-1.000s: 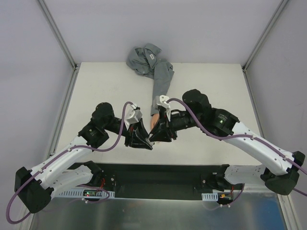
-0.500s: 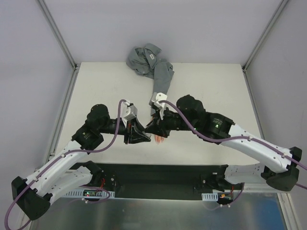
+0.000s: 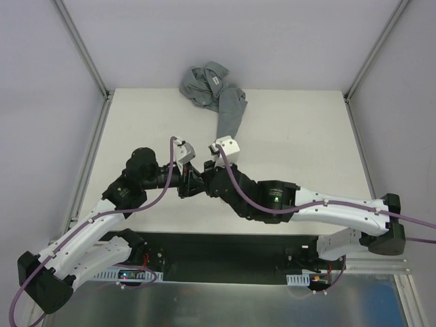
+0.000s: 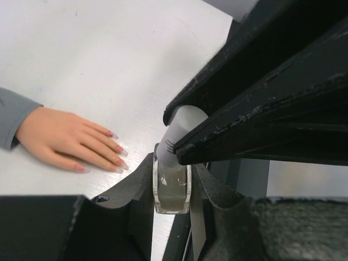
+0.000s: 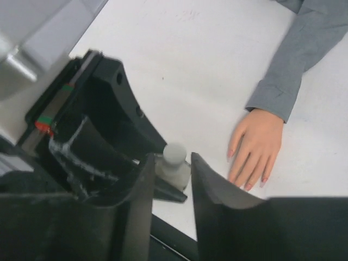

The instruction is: Paint the nails

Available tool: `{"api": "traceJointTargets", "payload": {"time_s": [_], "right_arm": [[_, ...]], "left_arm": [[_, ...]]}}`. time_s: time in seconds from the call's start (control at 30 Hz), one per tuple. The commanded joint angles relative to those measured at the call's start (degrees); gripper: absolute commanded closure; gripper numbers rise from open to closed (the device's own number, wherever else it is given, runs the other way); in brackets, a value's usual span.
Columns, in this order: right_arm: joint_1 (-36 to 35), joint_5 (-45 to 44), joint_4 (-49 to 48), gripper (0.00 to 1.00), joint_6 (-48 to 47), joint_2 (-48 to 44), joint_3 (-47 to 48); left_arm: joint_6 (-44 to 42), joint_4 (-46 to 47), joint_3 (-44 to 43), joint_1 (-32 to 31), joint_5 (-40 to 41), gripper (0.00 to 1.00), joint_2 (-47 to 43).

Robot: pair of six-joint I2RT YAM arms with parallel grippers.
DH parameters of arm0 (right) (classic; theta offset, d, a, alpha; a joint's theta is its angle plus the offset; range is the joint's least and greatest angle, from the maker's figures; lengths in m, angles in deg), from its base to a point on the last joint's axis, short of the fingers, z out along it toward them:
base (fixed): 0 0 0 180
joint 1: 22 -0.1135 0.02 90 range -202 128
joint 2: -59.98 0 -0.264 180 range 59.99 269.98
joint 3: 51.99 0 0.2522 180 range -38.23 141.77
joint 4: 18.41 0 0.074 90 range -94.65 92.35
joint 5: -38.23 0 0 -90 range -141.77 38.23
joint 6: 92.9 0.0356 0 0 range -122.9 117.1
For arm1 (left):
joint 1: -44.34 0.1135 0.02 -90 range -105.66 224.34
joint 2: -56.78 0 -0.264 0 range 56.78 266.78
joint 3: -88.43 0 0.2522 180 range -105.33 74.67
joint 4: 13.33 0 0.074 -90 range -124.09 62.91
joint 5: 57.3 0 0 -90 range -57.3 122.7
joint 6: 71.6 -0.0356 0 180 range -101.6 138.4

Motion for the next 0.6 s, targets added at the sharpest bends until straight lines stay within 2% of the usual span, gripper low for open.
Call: {"api": "traceJointTargets", "payload": {"time_s": [0.0, 0.07, 0.13, 0.17, 0.27, 0.3, 0.33, 0.4, 0.43, 0.5, 0.57], "right_arm": [[0.3, 6.8, 1.2, 0.56, -5.7, -6.0, 0.1], [0.4, 9.2, 1.9, 0.42, -9.6, -8.0, 0.4], [0.4, 10.7, 4.2, 0.36, -12.0, -9.5, 1.3], [0.4, 11.5, 4.6, 0.27, -12.9, -11.1, 1.4], [2.1, 21.0, 3.0, 0.18, -18.1, -15.1, -0.9], [3.3, 24.9, 2.6, 0.18, -19.7, -15.9, -1.3], [5.6, 33.0, 2.0, 0.18, -20.6, -16.3, -2.3], [7.6, 40.5, 1.8, 0.19, -23.4, -17.5, -2.7], [9.2, 47.1, 1.3, 0.20, -24.2, -17.7, -3.2], [10.9, 52.1, 1.1, 0.21, -25.3, -18.2, -3.4], [13.9, 57.7, 0.7, 0.26, -25.7, -18.3, -3.4]], "left_arm": [[0.2, 7.8, -3.5, 0.9, -3.8, 1.00, 1.4], [0.5, 8.1, -3.6, 0.8, -6.8, 1.00, 2.1], [0.8, 8.5, -3.7, 0.9, -8.0, 1.00, 2.8], [0.9, 8.6, -3.7, 0.9, -8.8, 1.00, 3.0], [2.2, 10.4, -4.0, 0.8, -14.9, 1.00, 4.4], [3.9, 12.8, -3.8, 0.8, -19.6, 1.00, 4.8], [5.1, 14.9, -3.6, 0.7, -22.0, 1.00, 5.2], [8.2, 18.2, -2.6, 0.3, -27.6, 1.00, 5.2], [9.0, 20.9, -2.2, 0.1, -28.9, 1.00, 5.1], [9.6, 22.0, -1.8, -0.8, -30.6, 1.00, 5.0], [9.7, 22.2, -1.7, -1.8, -32.1, 1.00, 5.1]]}}
